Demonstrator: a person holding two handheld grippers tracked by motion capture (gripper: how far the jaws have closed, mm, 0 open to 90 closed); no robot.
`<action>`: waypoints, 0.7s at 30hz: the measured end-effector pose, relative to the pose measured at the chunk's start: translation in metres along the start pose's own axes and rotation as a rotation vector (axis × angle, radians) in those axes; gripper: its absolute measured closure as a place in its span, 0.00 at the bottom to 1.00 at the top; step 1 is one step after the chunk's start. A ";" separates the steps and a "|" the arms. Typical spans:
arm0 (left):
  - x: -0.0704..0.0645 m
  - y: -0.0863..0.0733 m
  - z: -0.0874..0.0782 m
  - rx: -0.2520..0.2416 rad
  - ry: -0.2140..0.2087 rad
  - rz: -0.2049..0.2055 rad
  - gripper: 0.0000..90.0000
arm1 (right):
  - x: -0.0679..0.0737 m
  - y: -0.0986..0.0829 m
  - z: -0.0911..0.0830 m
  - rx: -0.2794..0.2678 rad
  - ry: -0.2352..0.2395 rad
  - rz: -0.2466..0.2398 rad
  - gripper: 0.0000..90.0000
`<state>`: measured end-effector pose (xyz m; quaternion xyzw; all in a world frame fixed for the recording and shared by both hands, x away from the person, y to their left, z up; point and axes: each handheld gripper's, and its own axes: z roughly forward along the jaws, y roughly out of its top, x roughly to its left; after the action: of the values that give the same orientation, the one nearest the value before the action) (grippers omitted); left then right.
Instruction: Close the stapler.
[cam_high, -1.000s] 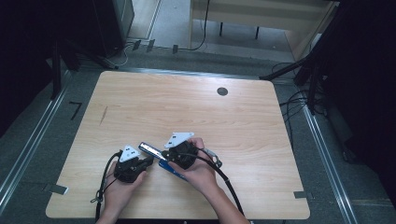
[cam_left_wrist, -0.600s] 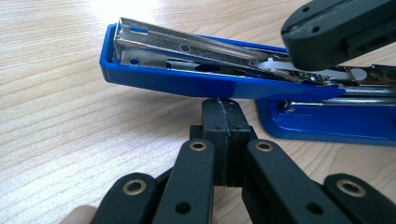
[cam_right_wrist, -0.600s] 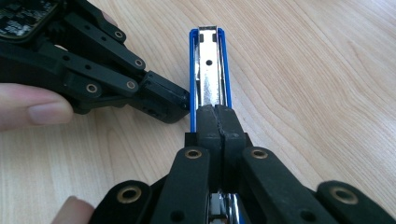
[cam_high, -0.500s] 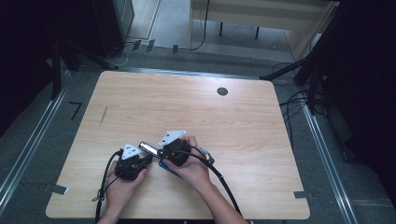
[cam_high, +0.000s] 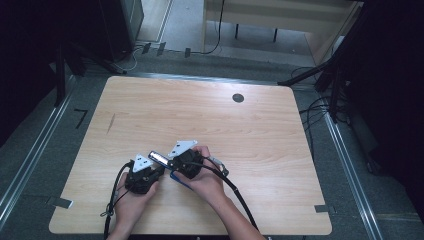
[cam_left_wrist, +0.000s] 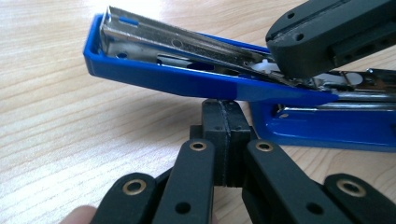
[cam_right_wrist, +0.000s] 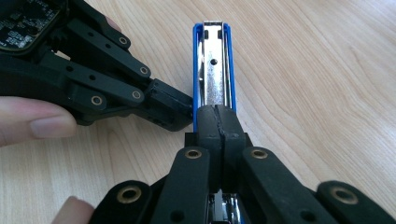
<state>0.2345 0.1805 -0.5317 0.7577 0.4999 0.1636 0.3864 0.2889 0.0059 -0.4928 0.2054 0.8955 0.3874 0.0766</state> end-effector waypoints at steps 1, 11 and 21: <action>0.000 0.000 0.000 -0.005 0.000 0.001 1.00 | -0.001 0.000 -0.001 -0.003 -0.001 -0.004 1.00; -0.004 0.000 -0.002 -0.043 -0.015 0.016 1.00 | -0.001 0.001 -0.012 -0.031 -0.011 -0.005 1.00; -0.016 -0.002 -0.004 -0.053 -0.060 0.048 1.00 | 0.002 -0.001 -0.022 -0.041 -0.022 -0.012 1.00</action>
<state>0.2232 0.1685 -0.5285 0.7636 0.4651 0.1634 0.4171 0.2798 -0.0083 -0.4778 0.2025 0.8876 0.4031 0.0928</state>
